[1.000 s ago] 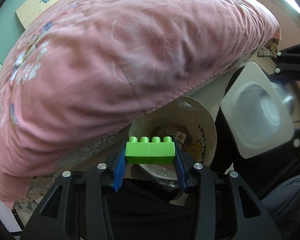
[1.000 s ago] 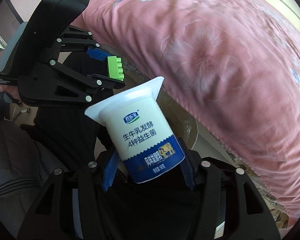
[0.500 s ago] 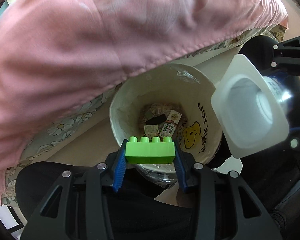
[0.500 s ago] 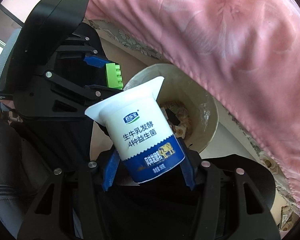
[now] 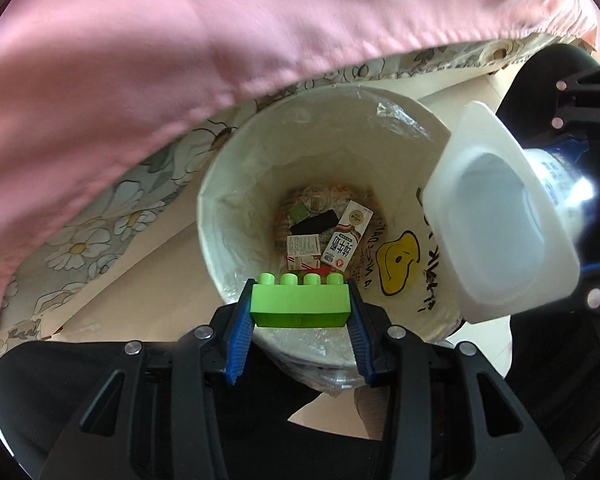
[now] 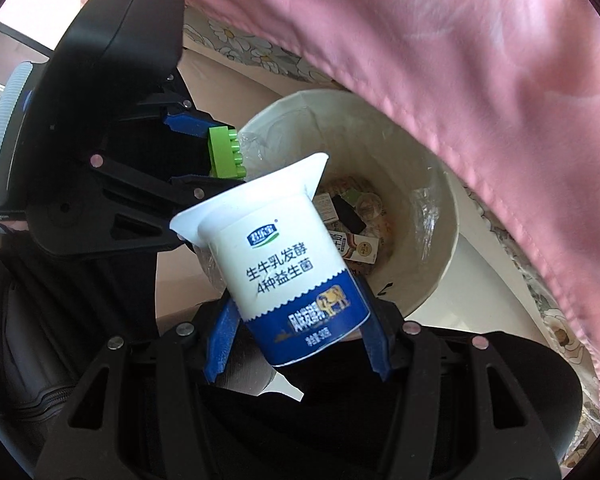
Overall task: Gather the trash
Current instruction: 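Carry the green brick and yogurt cup with both tools over the wastebasket, then open both tools to drop the green brick and yogurt cup into the wastebasket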
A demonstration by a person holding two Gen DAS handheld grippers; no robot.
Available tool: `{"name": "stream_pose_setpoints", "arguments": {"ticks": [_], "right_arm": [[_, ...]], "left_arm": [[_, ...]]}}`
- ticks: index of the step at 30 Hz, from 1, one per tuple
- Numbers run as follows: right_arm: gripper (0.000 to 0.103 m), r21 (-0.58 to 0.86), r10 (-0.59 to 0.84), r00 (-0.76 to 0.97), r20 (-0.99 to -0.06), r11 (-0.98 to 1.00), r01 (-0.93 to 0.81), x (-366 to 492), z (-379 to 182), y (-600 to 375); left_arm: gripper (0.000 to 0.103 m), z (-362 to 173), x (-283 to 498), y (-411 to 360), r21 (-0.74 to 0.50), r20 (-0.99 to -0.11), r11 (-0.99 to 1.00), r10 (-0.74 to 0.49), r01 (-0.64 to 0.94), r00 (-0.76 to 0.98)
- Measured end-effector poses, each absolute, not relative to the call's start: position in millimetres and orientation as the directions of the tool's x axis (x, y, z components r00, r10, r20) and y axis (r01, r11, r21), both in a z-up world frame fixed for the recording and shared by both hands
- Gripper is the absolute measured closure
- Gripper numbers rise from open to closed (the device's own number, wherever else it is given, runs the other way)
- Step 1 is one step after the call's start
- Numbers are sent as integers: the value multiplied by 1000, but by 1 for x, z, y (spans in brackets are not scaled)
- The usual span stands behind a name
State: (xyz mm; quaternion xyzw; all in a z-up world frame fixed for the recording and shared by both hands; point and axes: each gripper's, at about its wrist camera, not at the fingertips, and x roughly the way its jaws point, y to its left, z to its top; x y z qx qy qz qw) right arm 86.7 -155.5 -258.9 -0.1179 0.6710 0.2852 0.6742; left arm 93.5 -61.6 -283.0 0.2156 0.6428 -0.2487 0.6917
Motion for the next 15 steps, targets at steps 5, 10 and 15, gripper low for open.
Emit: {"name": "stream_pose_setpoints", "arguments": {"ticks": [5, 10, 15], "right_arm": [[47, 216, 210, -75, -975, 811, -543, 91, -272, -151], [47, 206, 196, -77, -978, 817, -539, 89, -281, -146], [47, 197, 178, -88, -980, 819, -538, 89, -286, -139]], "left_arm": [[58, -294, 98, -68, -18, -997, 779, -64, 627, 50], [58, -305, 101, -72, -10, -998, 777, -50, 630, 45], [58, -312, 104, -75, -12, -998, 778, -44, 629, 35]]}}
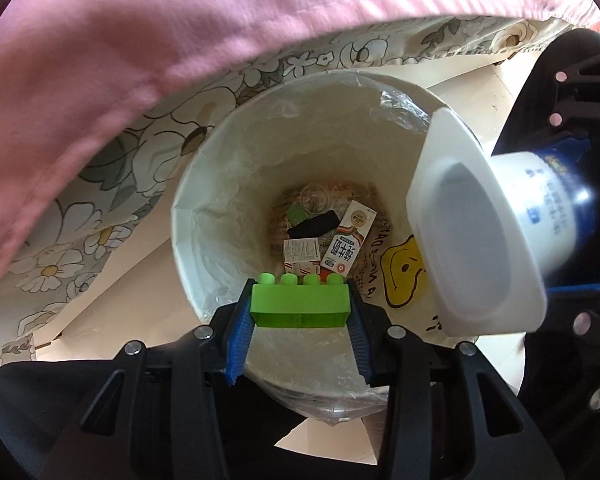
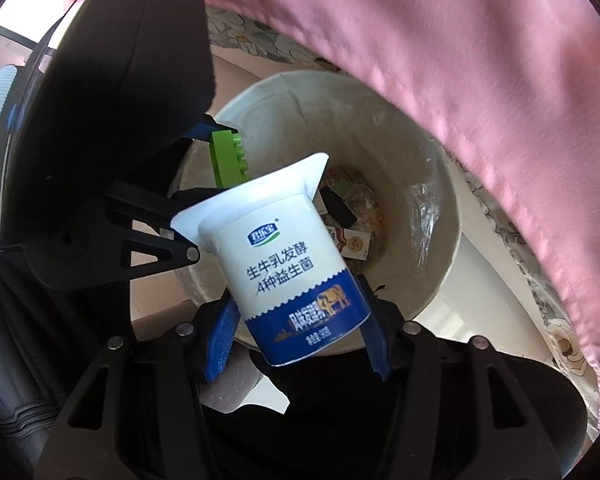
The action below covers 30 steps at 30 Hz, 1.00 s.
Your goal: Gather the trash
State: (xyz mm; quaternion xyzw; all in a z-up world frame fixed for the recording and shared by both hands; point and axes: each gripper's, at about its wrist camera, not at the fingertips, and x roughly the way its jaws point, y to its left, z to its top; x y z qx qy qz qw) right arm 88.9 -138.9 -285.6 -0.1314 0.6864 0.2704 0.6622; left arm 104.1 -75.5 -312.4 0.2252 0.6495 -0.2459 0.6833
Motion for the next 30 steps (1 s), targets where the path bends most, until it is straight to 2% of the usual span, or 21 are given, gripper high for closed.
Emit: {"name": "stream_pose_setpoints", "arguments": {"ticks": [18, 19, 21, 23, 25, 26, 30], "right_arm": [[47, 187, 160, -98, -982, 821, -539, 96, -293, -138], [46, 185, 159, -94, -983, 822, -539, 96, -293, -138], [35, 173, 157, -77, -985, 828, -533, 95, -293, -137], [18, 162, 153, -60, -986, 832, -531, 96, -292, -138], [12, 149, 148, -44, -988, 837, -526, 95, -290, -138], [10, 147, 147, -43, -988, 839, -524, 95, -290, -139], [7, 134, 138, -32, -990, 848, -513, 97, -288, -141]], "left_arm": [[58, -323, 106, -74, -2, -999, 788, -24, 615, 26], [58, -323, 106, -73, -2, -999, 789, -24, 614, 27], [57, -325, 107, -73, -11, -999, 790, -27, 613, 17], [34, -326, 108, -73, -17, -999, 792, -33, 611, 14], [20, -326, 109, -73, -20, -999, 794, -39, 608, 18], [15, -326, 108, -73, -18, -999, 794, -38, 608, 21], [9, -328, 109, -73, -23, -999, 795, -37, 606, 11]]}}
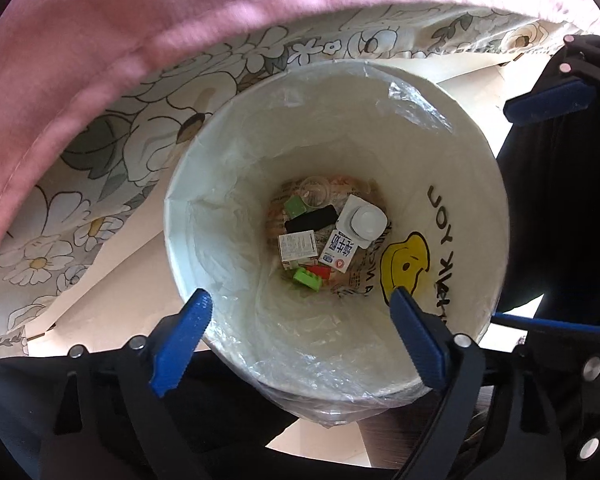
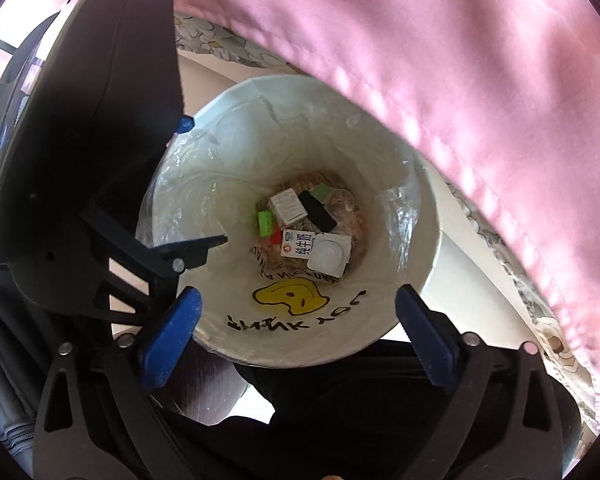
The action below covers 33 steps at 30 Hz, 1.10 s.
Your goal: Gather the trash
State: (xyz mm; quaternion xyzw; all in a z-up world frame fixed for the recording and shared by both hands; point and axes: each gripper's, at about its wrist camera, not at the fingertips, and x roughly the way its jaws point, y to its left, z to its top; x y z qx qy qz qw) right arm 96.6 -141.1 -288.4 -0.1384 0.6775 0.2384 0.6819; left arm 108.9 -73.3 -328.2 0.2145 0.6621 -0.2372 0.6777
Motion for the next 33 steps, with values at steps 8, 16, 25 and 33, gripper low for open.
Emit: {"name": "stream_pose_setpoints", "arguments": {"ticks": [8, 16, 25, 33], "right_arm": [[7, 140, 146, -29, -989, 853, -503, 94, -291, -148], [7, 137, 153, -8, -988, 858, -495, 90, -286, -153], [7, 56, 119, 136, -983, 915, -400, 71, -247, -168], [7, -32, 44, 325, -945, 973, -227, 49, -180, -180]], "left_arm": [[8, -328, 107, -75, -20, -999, 796, -35, 605, 12], [8, -325, 106, -71, -1, -999, 800, -26, 600, 33], [8, -278, 96, -52, 58, -986, 848, -33, 527, 162], [8, -196, 92, -24, 106, -940, 920, -32, 376, 341]]}}
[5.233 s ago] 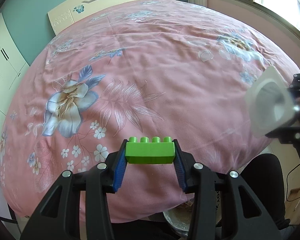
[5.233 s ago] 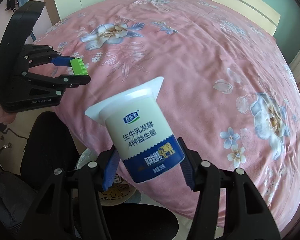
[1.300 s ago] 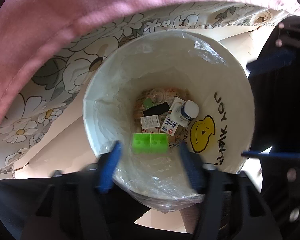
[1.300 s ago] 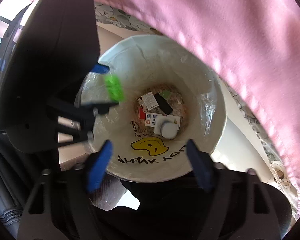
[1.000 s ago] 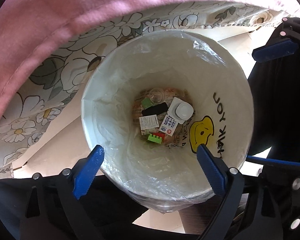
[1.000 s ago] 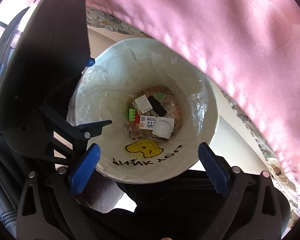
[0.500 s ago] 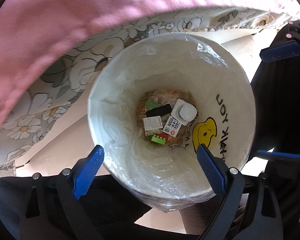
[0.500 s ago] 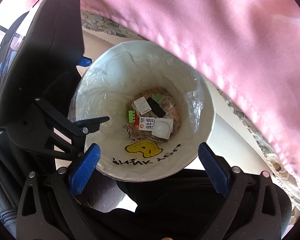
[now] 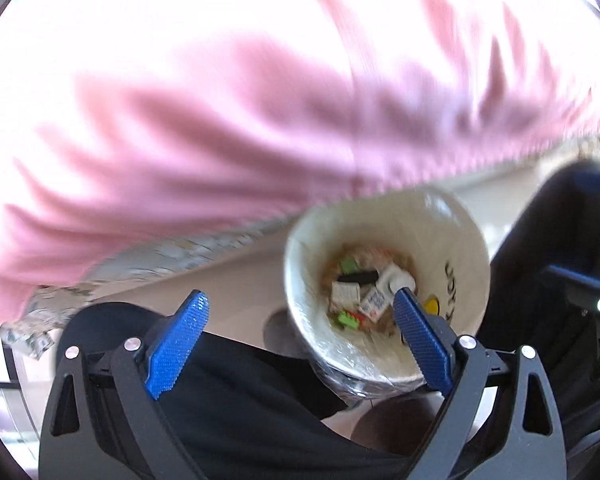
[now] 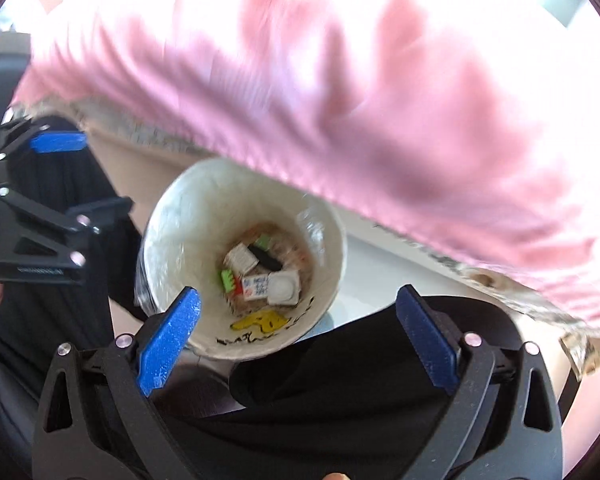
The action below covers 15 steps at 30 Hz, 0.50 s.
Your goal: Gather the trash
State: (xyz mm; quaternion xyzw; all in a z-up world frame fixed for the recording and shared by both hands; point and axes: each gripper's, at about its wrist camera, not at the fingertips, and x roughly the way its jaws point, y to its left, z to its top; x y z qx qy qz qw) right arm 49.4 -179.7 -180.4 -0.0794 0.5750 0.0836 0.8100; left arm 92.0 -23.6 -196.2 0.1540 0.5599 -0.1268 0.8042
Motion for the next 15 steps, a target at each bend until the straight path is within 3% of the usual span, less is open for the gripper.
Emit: {"name": "stream_pose_setpoints", "arguments": {"ticks": [15], "right_arm": [[7, -28, -44, 594, -803, 999, 37, 17, -54, -192]], "left_arm": [[6, -52, 62, -15, 71, -803, 976, -68, 207, 593]]}}
